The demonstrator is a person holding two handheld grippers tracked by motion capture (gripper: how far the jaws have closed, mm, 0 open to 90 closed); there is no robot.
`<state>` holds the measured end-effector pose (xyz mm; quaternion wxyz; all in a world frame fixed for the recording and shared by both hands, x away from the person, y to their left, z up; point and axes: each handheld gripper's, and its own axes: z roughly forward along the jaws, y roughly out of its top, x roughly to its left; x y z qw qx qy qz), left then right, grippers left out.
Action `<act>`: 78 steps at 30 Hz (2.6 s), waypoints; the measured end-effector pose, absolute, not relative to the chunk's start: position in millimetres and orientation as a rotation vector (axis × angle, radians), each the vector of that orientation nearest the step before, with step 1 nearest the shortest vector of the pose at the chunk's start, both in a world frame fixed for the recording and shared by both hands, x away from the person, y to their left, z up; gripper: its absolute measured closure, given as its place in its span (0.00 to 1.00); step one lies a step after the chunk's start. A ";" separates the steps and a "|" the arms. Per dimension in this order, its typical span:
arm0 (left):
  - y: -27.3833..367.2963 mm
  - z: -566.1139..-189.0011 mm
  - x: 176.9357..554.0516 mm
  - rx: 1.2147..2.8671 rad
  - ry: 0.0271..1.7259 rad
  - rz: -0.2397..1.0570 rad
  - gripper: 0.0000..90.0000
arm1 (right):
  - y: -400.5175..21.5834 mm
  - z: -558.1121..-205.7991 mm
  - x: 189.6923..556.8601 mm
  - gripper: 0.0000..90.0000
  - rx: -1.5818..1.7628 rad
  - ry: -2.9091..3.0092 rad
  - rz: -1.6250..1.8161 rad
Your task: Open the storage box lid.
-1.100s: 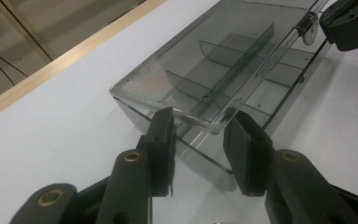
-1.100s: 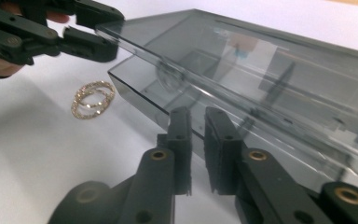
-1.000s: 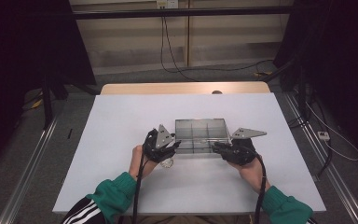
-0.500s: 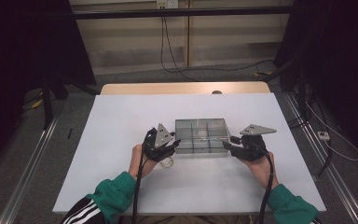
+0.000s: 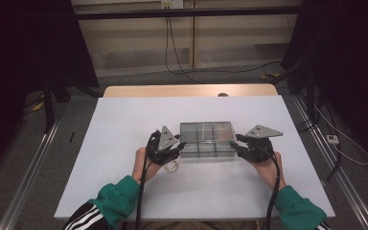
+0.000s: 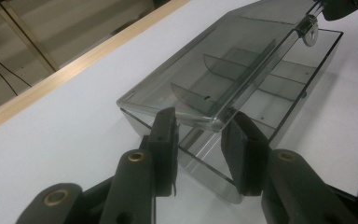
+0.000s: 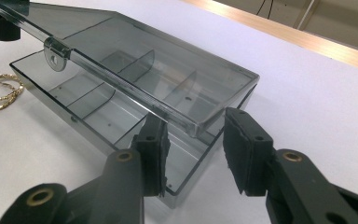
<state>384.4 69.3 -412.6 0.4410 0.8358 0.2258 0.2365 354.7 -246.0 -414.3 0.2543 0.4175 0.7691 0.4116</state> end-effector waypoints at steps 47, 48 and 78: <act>76.9 -405.6 396.1 2.031 0.588 0.552 0.78 | -244.0 -402.1 356.4 0.79 1.184 2.074 1.128; 77.0 -404.9 396.5 2.031 0.586 0.551 0.79 | -243.8 -401.8 356.7 0.79 1.184 2.076 1.124; 79.4 -392.1 414.5 1.969 0.604 0.498 0.84 | -247.4 -389.1 384.9 0.83 1.240 2.077 1.128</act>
